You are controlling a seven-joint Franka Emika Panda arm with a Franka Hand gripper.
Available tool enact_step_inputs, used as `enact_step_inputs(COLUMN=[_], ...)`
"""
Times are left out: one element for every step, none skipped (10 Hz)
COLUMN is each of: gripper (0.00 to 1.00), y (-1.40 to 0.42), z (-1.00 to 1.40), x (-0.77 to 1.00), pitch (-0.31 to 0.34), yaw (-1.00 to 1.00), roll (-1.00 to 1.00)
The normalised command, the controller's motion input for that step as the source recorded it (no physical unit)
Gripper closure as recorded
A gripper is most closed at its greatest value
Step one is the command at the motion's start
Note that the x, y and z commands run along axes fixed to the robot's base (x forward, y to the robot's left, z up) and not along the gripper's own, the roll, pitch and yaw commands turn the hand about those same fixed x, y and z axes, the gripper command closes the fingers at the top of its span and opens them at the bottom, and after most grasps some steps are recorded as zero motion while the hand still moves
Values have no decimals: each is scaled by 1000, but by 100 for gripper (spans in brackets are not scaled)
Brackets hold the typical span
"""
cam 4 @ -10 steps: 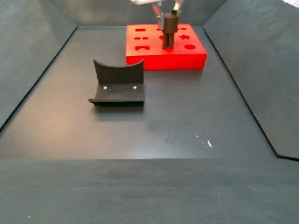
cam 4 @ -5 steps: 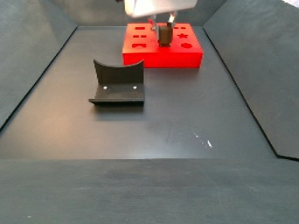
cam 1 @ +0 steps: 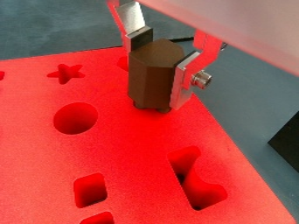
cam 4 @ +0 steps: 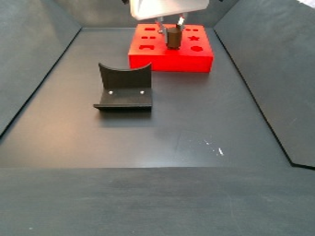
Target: Insert the 3 prong object.
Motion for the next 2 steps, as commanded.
enact_step_inputs(gripper=[100,100], y=[0,0], z=[-49,0], x=[-14,0], pitch=[0,0], yaw=[0,0], roll=[-30,0])
